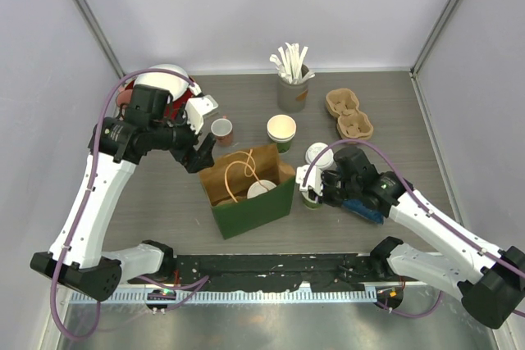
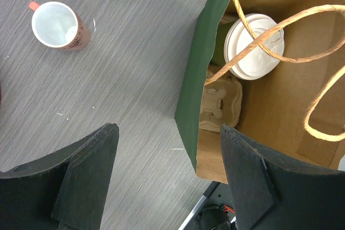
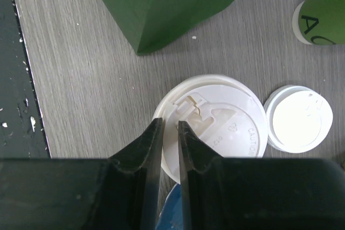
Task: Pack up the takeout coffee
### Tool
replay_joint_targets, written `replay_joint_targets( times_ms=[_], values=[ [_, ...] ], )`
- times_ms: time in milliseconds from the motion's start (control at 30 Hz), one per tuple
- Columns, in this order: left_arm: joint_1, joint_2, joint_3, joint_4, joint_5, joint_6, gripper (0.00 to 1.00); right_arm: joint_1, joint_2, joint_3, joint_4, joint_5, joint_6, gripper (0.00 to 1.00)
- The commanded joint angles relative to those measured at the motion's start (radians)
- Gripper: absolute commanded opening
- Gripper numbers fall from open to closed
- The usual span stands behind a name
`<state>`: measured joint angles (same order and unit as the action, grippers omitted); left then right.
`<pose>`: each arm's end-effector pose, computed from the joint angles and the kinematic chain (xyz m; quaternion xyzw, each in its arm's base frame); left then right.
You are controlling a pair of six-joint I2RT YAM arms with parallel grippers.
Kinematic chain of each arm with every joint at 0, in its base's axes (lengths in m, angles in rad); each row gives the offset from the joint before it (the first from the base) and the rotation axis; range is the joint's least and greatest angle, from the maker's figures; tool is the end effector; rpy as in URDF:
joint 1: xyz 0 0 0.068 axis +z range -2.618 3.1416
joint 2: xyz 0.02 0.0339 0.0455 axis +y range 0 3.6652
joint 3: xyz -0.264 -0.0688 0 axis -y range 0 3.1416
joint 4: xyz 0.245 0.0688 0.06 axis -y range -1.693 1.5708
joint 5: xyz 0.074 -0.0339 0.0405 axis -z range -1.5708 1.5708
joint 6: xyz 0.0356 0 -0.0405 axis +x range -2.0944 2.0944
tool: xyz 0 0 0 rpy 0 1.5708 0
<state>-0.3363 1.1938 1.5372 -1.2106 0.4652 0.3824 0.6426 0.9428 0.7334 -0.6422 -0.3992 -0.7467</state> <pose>0.1852 -0.0817 0.4173 0.3956 0.8272 -0.2086 0.3402 0.1417 0.1234 0.2545 -0.6409 0.6602 0.1674 0.3541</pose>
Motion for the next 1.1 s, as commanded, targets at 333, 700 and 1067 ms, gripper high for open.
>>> replay_joint_targets(
  times_ms=[333,700,1067],
  values=[
    [0.002,-0.003,0.05,-0.012,0.027,0.016,0.8,0.006,-0.029,0.017,-0.03,0.049,-0.003,0.05],
    [0.002,0.0,0.055,-0.014,0.024,0.016,0.8,0.005,-0.044,0.061,-0.062,0.066,0.003,0.01],
    [0.002,0.004,0.057,-0.014,0.026,0.021,0.8,0.003,-0.039,0.026,-0.037,0.046,0.021,0.01]
  ],
)
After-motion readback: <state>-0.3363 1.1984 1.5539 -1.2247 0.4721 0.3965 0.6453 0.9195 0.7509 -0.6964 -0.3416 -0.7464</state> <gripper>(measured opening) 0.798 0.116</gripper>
